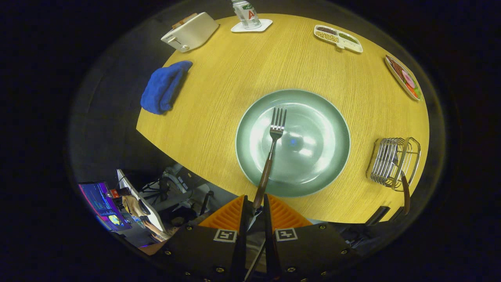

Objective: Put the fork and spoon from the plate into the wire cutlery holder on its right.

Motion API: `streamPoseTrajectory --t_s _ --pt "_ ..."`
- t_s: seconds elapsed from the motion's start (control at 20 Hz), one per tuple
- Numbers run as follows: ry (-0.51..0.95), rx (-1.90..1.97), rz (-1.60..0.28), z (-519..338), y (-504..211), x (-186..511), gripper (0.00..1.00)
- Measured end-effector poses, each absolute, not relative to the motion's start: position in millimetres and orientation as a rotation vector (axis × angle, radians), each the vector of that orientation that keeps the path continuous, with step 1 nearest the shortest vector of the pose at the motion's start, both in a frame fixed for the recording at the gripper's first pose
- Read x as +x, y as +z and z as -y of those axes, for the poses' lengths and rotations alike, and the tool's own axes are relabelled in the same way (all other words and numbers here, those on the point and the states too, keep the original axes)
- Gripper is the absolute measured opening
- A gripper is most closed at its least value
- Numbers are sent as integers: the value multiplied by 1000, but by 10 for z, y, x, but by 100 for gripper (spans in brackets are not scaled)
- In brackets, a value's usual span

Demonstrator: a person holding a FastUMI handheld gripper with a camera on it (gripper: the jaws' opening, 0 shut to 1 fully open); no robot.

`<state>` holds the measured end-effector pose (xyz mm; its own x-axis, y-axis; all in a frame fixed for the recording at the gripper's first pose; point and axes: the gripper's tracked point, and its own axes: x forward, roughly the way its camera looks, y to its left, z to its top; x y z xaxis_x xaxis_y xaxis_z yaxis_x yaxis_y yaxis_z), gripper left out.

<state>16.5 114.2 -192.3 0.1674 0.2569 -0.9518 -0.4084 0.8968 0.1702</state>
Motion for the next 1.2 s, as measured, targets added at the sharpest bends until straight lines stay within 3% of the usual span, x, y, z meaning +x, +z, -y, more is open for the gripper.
streamPoseTrajectory --t_s 0.5,1.2 --pt "416 -193 -1375 -1169 -2522 385 21" --pt "387 -367 -1368 -701 -2634 495 21"
